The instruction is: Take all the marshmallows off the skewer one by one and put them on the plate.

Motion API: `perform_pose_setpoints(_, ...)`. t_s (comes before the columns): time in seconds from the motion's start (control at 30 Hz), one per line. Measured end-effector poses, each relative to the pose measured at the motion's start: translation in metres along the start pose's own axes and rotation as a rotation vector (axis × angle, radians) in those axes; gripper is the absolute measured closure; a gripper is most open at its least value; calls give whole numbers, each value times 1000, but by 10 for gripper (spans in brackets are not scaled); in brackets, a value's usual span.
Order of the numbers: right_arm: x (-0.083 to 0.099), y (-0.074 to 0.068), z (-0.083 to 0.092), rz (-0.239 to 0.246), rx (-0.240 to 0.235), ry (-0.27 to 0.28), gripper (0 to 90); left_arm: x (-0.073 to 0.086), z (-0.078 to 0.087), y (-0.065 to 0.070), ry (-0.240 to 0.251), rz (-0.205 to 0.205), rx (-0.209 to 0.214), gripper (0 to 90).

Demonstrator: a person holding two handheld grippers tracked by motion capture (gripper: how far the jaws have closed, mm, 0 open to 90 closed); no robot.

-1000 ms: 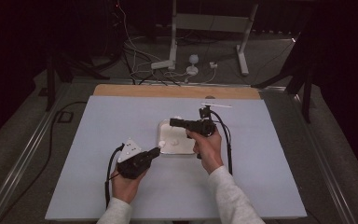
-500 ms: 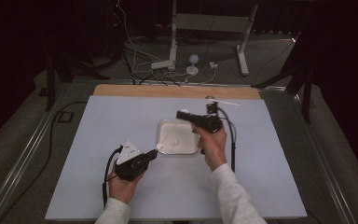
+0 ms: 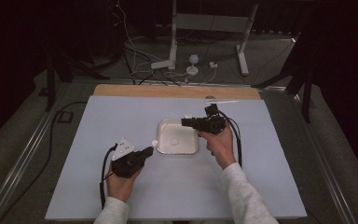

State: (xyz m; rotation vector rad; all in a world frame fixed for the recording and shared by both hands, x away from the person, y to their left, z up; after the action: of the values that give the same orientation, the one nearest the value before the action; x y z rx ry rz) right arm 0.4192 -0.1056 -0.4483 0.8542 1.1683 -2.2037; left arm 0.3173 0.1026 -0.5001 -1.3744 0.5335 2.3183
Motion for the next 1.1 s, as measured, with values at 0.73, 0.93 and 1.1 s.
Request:
perform_pose_setpoints(0.73,17,14,-21,-107,-102,-29,206,7,-21,16,-66,-20,42,900)
perform_pose_setpoints(0.93,17,11,-23,-113,-120,-17,187,11,-28,27,-83,-36,91,899)
perform_pose_setpoints(1.1,18,9,-26,-123,-130,-21,183,12,-34,35,-104,-62,109,899)
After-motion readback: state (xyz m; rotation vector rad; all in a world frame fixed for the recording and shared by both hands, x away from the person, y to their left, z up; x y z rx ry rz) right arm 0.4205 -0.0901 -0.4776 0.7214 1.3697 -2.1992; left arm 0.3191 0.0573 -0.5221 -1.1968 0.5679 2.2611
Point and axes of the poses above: each handheld gripper's, and its own axes: z roughly backward along the jaws, x roughly out of its underside, y roughly to its right, the point moved 6 cm from there along -z, roughly forward along the jaws, and after that the axes turned 9 degrees about -x, right-handed, at the moved point
